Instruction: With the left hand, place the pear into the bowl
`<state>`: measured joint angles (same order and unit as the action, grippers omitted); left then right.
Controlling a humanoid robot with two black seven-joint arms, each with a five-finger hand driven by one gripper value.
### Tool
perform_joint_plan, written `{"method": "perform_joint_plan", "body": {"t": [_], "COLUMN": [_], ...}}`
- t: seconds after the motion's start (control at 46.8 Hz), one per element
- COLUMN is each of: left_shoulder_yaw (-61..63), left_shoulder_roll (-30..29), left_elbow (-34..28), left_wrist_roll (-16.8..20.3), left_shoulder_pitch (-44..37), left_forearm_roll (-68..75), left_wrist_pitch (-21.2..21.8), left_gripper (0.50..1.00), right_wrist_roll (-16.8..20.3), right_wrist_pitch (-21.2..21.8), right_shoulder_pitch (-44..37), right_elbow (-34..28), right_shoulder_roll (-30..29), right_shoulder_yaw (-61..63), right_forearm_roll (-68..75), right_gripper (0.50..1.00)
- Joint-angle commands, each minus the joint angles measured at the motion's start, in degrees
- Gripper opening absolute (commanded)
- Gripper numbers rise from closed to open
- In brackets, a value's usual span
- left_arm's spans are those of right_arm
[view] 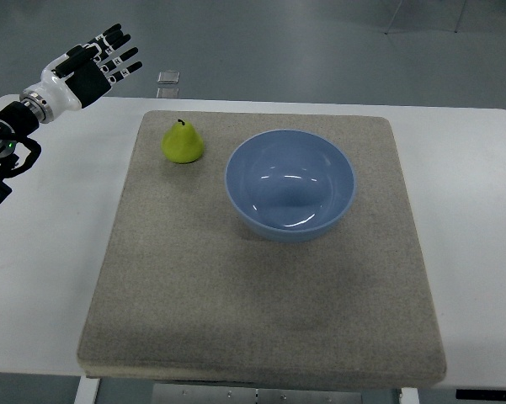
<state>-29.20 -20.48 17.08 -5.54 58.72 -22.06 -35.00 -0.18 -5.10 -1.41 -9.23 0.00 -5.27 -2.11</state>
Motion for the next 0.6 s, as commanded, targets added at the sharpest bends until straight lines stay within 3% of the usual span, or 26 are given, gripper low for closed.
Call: {"method": "perform_joint_plan", "body": {"t": [0.0,0.577], "left_shoulder_yaw": [0.02,0.10], "left_shoulder_roll": [0.00,-0.62], "left_elbow": [0.06,-1.79], "left_wrist_roll": [0.00,1.06], "left_shoulder_pitch": [0.08,-0.10], "left_forearm_roll": [0.00,-0.01], "left_wrist_pitch": [0.00,0.00], "left_gripper": [0.994,0.994], "right_wrist_roll": [0.00,0.00], "right_wrist_pitch": [0.00,0.00], "right_shoulder_pitch": [0.01,0.01], "right_elbow": [0.00,0.00], "right_shoulder_roll": [0.00,0.00], "right_shoulder_yaw": [0.00,0.00], "right_forearm_roll": [0.00,0.00], "right_gripper": [0.924,0.926]}}
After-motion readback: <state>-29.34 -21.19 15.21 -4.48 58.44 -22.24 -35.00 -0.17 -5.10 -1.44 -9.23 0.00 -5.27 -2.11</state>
